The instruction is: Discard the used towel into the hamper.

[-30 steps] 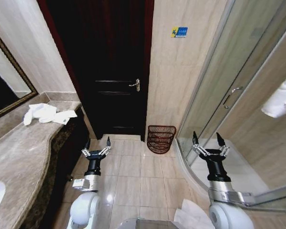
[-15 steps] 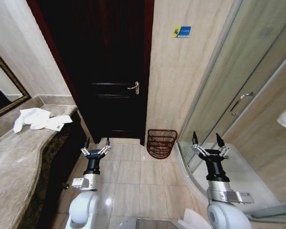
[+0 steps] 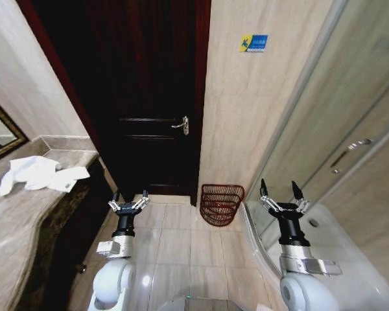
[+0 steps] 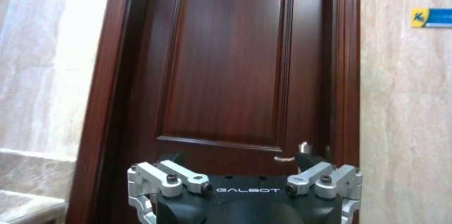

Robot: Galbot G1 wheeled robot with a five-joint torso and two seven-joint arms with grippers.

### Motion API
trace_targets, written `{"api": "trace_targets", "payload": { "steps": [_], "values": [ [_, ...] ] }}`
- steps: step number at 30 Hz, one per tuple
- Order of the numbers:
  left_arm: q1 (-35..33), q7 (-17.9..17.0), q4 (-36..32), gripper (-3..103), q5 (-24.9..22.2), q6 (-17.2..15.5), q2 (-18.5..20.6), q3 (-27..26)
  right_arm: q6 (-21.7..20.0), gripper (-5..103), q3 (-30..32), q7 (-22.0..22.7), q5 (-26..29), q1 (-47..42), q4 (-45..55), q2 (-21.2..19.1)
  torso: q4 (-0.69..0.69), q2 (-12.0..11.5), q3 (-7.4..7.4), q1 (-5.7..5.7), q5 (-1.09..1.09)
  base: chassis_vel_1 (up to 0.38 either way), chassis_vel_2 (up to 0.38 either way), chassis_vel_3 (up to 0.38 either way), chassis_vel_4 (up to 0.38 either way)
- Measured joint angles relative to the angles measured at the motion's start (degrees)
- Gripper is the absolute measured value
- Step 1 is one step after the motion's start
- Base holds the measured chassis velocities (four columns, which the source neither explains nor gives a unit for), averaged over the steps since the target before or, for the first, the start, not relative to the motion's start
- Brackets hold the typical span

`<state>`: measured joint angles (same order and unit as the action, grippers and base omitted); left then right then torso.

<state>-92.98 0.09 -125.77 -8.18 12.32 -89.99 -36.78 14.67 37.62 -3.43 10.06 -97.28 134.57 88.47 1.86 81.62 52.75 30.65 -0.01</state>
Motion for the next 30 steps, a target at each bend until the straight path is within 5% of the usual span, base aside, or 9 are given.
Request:
{"api": "trace_targets", "payload": {
  "steps": [10,30],
  "values": [
    [0.53,-0.04,0.91,100,1.18,1.87,-0.21,-0.46,2.48,100,-0.67,1.03,-2.96,0.24,-1.33,0.17,0.0,-0.02,0.01,0.04,0.01,-0.187,0.166,0.148,-0.158],
    [0.67,-1.1,1.1,100,1.43,2.52,-0.41,-0.28,1.79,100,-0.65,0.65,-3.48,0.38,-0.85,0.23,0.0,0.01,0.0,-0.01,0.01,0.017,0.008,-0.021,-0.015]
  ]
}}
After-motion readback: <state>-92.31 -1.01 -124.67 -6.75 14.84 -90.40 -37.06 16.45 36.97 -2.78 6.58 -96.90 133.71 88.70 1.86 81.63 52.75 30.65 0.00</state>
